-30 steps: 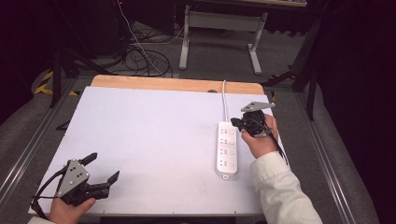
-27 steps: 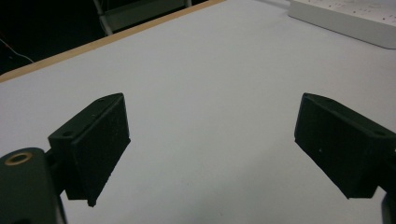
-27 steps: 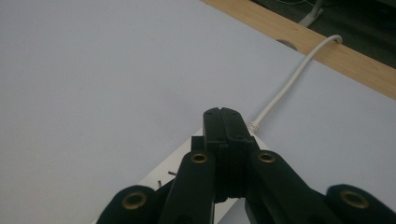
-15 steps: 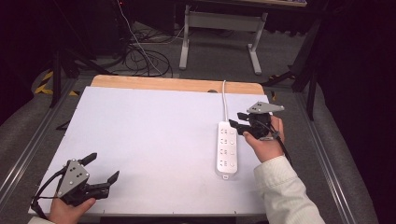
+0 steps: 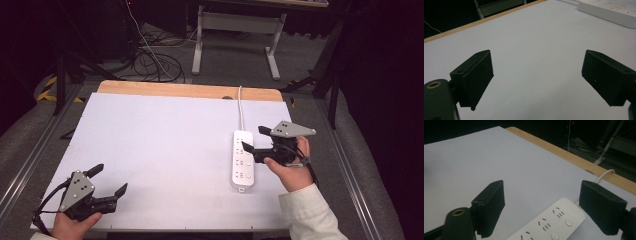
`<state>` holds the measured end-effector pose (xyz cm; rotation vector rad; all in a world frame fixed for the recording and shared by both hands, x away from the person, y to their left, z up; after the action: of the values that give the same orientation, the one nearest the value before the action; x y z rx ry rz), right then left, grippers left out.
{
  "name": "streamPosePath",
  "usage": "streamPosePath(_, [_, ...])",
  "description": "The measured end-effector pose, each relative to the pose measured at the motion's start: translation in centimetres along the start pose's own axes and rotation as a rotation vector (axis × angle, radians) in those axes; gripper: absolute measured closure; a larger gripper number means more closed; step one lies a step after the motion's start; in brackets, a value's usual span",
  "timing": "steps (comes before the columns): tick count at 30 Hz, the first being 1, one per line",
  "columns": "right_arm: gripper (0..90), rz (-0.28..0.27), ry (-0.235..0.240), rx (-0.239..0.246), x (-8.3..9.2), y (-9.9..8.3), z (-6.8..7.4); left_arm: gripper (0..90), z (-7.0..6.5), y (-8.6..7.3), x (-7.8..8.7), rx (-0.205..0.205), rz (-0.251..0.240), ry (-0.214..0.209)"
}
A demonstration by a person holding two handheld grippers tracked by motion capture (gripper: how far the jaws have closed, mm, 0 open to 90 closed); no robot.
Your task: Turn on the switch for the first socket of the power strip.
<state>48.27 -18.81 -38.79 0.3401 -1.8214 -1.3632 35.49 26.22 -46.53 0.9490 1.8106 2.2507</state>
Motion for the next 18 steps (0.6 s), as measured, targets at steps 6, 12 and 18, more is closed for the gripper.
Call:
streamPosePath(6, [12.1,-0.036,0.051,-0.008,1.3,-1.2,1.1,10.7,0.1,0.0,0.1,-0.004,-0.002,0.005])
streamPosePath(12, [7.7,-0.07,0.089,0.011,2.7,-3.0,2.0,10.7,0.1,0.1,0.1,0.004,-0.007,0.002])
streamPosePath(18, [7.4,-0.068,0.152,-0.023,3.1,-5.0,3.0,10.8,0.2,0.1,0.2,0.027,-0.012,-0.005])
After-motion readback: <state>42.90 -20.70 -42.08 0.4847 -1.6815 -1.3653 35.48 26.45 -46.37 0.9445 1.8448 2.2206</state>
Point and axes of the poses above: each handheld gripper's, and its own axes: x roughly backward along the jaws, y roughly out of its top, z roughly to its left, the point moved 4 cm from there along -x, roughly forward along the jaws, and after that the axes turned 1 degree about x, right-handed, at the moved point
